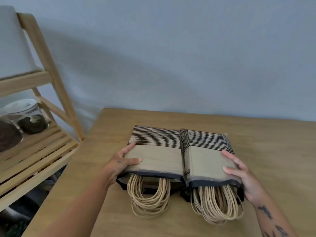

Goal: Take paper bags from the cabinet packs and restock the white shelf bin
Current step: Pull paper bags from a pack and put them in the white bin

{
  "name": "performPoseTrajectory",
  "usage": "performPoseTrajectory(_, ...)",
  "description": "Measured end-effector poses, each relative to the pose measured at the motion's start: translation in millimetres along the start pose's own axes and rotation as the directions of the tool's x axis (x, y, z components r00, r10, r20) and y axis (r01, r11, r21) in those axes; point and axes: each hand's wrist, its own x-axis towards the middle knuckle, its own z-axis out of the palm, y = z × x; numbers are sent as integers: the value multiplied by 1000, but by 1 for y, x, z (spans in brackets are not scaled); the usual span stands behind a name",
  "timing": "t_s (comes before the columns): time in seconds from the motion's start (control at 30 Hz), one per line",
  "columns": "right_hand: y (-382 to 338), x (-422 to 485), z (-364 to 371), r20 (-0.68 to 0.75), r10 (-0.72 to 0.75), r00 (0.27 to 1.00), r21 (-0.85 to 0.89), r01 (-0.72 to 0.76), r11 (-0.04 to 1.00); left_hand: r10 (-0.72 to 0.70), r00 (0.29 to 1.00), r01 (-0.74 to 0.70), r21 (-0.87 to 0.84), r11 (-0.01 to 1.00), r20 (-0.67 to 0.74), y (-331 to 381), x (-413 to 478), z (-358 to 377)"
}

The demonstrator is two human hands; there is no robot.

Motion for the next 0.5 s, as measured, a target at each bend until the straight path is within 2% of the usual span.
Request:
performPoseTrajectory(0.13, -7, 31, -3, 8, 12, 1000, -3, -12, 1000, -33, 998, 30, -64, 997, -45, 6, 27, 2)
performPoseTrajectory(0.3, -16, 52, 8, 3, 23, 1000, -79, -23, 997, -44, 998, 41, -101, 994, -33, 22, 59, -4)
performPoseTrajectory(0.43, -16, 52, 17, -22, -15, 1000, -196, 10, 980, -74, 997, 75, -56, 996, 26, 25, 72, -16)
performPoseTrajectory(0.5, -17, 48, 19, -19, -12, 1000, -241, 7, 970, -77, 995, 75, 33, 997, 64, 27, 74, -22)
